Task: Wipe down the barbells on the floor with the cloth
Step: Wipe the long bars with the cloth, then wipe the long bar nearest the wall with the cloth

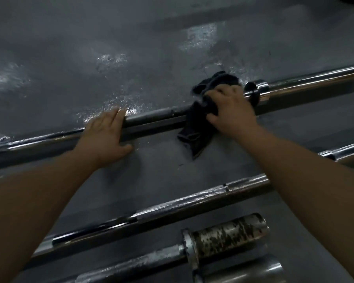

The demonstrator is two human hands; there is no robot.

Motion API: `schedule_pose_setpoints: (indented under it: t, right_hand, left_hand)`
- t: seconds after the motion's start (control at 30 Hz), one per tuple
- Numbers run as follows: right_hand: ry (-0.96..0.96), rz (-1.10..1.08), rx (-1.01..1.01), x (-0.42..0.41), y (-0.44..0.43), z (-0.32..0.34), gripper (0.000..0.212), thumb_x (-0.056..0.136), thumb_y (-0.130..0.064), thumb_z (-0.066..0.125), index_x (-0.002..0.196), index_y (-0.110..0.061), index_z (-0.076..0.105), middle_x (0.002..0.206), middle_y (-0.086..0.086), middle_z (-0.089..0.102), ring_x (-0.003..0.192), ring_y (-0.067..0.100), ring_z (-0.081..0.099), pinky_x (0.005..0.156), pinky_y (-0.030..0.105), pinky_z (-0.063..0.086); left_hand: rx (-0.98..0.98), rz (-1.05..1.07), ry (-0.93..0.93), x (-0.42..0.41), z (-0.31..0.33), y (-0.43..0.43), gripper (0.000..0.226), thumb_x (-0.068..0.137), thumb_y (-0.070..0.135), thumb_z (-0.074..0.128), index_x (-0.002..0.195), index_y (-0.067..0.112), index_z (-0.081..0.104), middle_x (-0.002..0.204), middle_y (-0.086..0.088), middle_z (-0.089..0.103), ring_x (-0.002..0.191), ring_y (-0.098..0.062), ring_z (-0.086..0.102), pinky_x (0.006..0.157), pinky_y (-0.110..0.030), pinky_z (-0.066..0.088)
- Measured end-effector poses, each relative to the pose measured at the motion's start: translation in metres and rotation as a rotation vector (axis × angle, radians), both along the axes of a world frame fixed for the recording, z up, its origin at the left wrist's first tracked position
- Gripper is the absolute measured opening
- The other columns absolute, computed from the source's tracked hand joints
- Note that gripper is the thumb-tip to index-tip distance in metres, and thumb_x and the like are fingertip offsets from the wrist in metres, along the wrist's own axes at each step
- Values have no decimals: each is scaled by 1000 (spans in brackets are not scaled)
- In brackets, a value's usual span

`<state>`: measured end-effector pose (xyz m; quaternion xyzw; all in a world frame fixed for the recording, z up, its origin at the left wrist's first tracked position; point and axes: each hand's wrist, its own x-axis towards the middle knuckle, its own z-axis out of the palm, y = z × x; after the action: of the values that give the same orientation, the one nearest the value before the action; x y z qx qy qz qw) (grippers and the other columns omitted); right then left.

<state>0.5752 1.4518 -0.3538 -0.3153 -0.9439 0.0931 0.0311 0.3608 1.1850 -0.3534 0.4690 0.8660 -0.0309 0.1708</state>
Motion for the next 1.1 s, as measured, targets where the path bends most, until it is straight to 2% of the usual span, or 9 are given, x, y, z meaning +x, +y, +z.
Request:
schedule_pose_setpoints:
  t: [0.07, 0.17, 0.37, 0.6, 0.73, 0.83, 0.93, 1.0, 1.1]
  right_hand:
    - [27, -132, -3, 9, -3, -6, 62, 79, -32, 70, 138, -27, 51, 146, 3, 44, 136, 38, 32, 97, 50, 46]
    - [34, -210, -34, 6, -22, -8, 61, 82, -27, 66, 140, -26, 48, 149, 2, 40, 142, 40, 25, 99, 54, 44]
    - [-113, -36, -125, 18, -3, 2, 71, 83, -18, 67, 148, -22, 38, 155, 9, 30, 143, 45, 19, 101, 58, 44]
    - [-195, -19, -224, 14, 8, 9, 68, 90, -14, 54, 152, -30, 31, 160, 4, 20, 148, 40, 10, 108, 55, 39]
    - [-207, -33, -252, 11, 8, 14, 66, 93, -14, 50, 152, -31, 29, 161, 4, 18, 149, 40, 8, 109, 54, 38]
    - [-227, -21, -223, 12, 8, 14, 63, 95, -14, 46, 153, -30, 28, 161, 5, 19, 148, 41, 11, 108, 53, 40]
    - [-255, 1, -207, 11, 13, 17, 61, 98, -15, 42, 154, -30, 26, 161, 4, 19, 149, 41, 11, 108, 52, 39]
    - [-276, 16, -205, 10, 15, 20, 60, 99, -17, 41, 154, -31, 25, 160, 4, 20, 148, 40, 11, 108, 53, 39]
    - [-321, 36, -184, 3, 20, 25, 58, 99, -20, 41, 154, -31, 26, 155, 6, 27, 144, 39, 20, 105, 50, 44]
  left_hand:
    - [-19, -21, 36, 15, 5, -23, 109, 79, 53, 65, 156, 18, -3, 165, -6, -5, 151, -24, 1, 122, -43, 6]
    - [-127, -35, 21, 23, 28, -45, 108, 81, 54, 63, 156, 16, -5, 164, -5, -9, 151, -20, -2, 122, -41, 9]
    - [-173, 55, -10, 41, 104, -43, 102, 84, 53, 59, 156, 18, -5, 164, -4, -8, 151, -20, 0, 122, -41, 11]
    - [-159, 85, 48, 43, 198, -30, 98, 86, 47, 62, 157, 19, -1, 165, -2, -3, 151, -18, 4, 122, -37, 13]
    - [-229, 78, 143, 19, 243, -46, 97, 88, 49, 61, 157, 21, -2, 164, 3, -3, 151, -17, 5, 120, -33, 12]
    - [-385, 10, 150, -10, 273, -61, 99, 86, 55, 58, 156, 22, -4, 164, 3, -1, 150, -18, 12, 118, -30, 16]
    - [-549, -38, 155, -52, 321, -86, 95, 84, 57, 61, 156, 29, 5, 162, 8, 10, 147, -16, 23, 116, -28, 20]
    - [-504, 25, 175, -84, 351, -102, 97, 73, 64, 64, 152, 37, 16, 159, 1, 28, 140, -21, 37, 116, -35, 29]
    - [-397, 85, 152, -120, 345, -120, 94, 68, 48, 80, 149, 37, 33, 148, -6, 46, 130, -28, 49, 110, -45, 37]
